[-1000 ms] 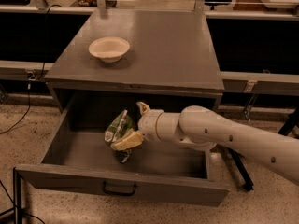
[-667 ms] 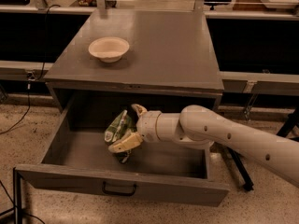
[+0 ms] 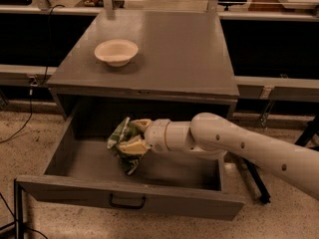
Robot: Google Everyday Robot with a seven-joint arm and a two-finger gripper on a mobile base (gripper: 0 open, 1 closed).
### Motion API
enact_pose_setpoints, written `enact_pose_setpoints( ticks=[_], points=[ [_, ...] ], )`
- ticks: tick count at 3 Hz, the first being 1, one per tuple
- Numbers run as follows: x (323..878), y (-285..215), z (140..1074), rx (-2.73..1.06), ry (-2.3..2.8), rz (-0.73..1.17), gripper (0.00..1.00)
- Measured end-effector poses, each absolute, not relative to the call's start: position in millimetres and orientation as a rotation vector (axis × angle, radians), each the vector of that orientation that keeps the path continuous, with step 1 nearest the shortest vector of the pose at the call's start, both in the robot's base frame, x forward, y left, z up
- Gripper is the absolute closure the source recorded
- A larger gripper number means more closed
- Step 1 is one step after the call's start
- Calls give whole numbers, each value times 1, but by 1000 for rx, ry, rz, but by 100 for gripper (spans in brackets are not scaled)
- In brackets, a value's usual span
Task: Pick green jalapeno chip bag from top drawer and place on counter
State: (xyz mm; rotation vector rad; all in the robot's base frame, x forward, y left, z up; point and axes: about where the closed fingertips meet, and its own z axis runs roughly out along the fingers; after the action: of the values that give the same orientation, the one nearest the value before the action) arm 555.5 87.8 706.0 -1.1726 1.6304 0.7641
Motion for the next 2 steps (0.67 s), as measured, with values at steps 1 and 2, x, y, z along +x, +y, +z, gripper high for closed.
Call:
enact_pose_setpoints(
  ticks=[1, 2],
  points=[
    [555, 90, 706, -1178, 1635, 765, 72],
    [556, 93, 706, -1201, 1679, 757, 95]
  ],
)
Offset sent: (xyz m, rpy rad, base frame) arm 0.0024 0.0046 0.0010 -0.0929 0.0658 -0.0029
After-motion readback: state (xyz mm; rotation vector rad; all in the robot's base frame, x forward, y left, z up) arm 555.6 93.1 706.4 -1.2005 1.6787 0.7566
